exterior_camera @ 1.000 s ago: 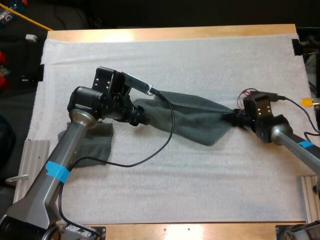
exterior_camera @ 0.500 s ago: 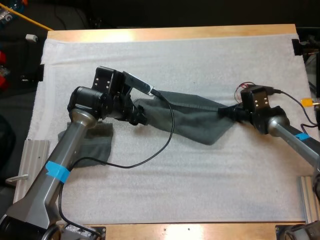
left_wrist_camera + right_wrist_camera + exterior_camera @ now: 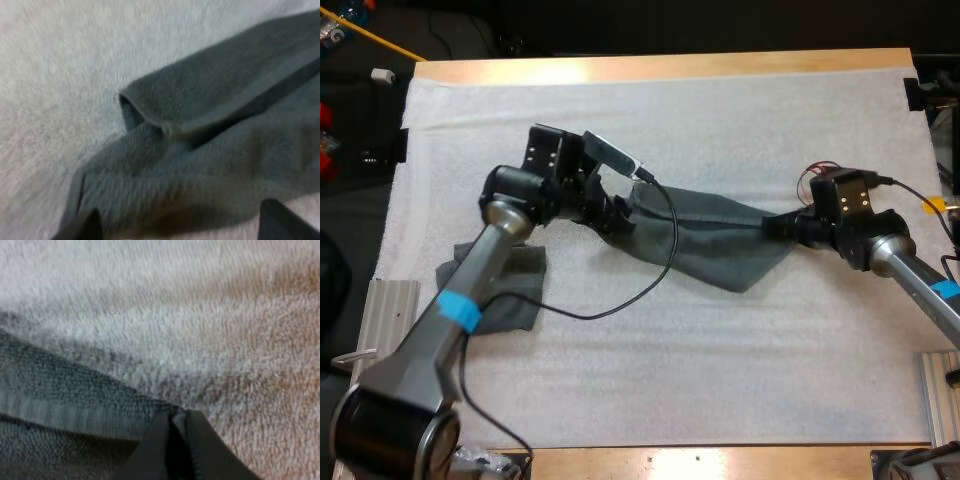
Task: Pick towel from pile, fold and stack
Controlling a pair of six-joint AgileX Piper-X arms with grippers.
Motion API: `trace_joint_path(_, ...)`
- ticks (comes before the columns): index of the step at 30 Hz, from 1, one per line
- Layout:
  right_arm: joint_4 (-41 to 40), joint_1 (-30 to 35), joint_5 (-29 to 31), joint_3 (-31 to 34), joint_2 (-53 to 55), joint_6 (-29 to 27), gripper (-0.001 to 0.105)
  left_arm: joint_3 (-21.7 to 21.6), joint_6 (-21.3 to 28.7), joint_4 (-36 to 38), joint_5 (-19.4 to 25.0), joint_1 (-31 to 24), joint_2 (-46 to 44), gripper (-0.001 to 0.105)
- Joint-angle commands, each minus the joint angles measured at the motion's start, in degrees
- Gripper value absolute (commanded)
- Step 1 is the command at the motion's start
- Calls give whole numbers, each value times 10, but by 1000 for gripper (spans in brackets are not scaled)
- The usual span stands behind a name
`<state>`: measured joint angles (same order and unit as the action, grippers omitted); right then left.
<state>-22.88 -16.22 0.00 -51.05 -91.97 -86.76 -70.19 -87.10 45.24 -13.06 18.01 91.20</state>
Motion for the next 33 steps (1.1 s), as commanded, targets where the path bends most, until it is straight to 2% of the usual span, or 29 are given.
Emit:
trace_joint_path(1,-7,0,0,-4,5,-9,0,-4,2,-12,-7,6,5,61)
trace_joint_path(5,-16,0,0,-4,5,-9,0,-32,1,-14,-5,24,46,61)
trace_joint_path(10,-28,0,0,-4,5,-9,0,-79,-10,-8,19,33,94,61)
trace_joint_path(14,-35,0,0,-4,5,-9,0,-124,-17,23,19,33,136,61)
trace_joint_path(17,-40,0,0,-4,5,-9,0,-142,-16,41,18,33,162,61)
trace_joint_path(25,-45,0,0,-4,5,-9,0,-158,-42,42,-33,35,205,61)
trace_joint_path(28,-49,0,0,-4,5,-9,0,-162,-44,41,-38,35,216,60)
trace_joint_path(33,-60,0,0,-4,5,-9,0,-162,-77,38,-50,35,236,44)
